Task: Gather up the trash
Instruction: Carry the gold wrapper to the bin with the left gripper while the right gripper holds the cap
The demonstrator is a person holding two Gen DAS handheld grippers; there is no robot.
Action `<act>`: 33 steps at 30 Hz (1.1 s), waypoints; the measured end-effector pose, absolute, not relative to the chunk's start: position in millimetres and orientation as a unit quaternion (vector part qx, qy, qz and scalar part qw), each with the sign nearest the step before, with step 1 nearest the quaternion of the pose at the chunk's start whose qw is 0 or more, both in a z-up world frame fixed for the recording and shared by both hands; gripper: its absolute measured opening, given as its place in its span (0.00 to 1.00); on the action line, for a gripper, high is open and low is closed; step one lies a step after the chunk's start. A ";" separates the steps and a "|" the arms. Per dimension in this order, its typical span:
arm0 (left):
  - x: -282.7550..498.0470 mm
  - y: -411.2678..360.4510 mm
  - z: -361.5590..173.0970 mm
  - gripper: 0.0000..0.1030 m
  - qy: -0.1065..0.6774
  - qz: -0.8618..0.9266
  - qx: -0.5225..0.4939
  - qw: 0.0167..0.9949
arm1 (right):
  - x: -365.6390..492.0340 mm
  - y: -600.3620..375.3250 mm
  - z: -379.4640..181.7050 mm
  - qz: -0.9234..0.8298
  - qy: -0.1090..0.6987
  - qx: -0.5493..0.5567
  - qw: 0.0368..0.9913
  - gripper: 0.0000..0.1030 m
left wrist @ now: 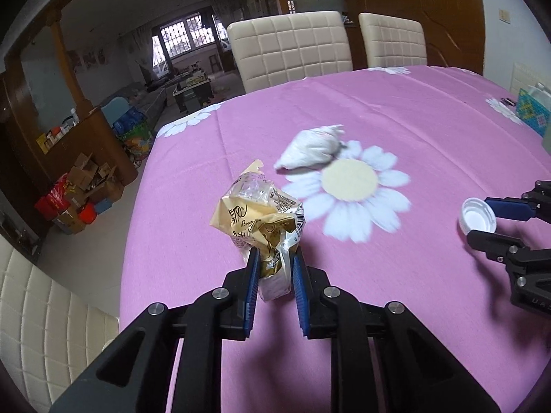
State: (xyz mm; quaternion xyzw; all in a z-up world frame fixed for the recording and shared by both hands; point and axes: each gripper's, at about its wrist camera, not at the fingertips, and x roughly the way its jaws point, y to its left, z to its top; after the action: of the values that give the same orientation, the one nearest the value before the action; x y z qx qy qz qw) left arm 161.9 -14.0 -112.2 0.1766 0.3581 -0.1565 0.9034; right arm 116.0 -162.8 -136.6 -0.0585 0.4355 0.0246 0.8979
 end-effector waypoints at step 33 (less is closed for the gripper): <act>48.2 51.9 -103.4 0.18 0.325 -0.035 0.119 0.938 | 69.1 -95.5 -110.9 0.124 0.395 -0.063 0.908 0.40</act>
State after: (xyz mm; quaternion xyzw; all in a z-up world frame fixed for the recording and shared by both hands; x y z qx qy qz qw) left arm 48.2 51.9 -103.4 0.1189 0.3248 -0.0345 0.9377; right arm 69.1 -95.5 -110.9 -0.0627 0.3947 0.1242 0.9082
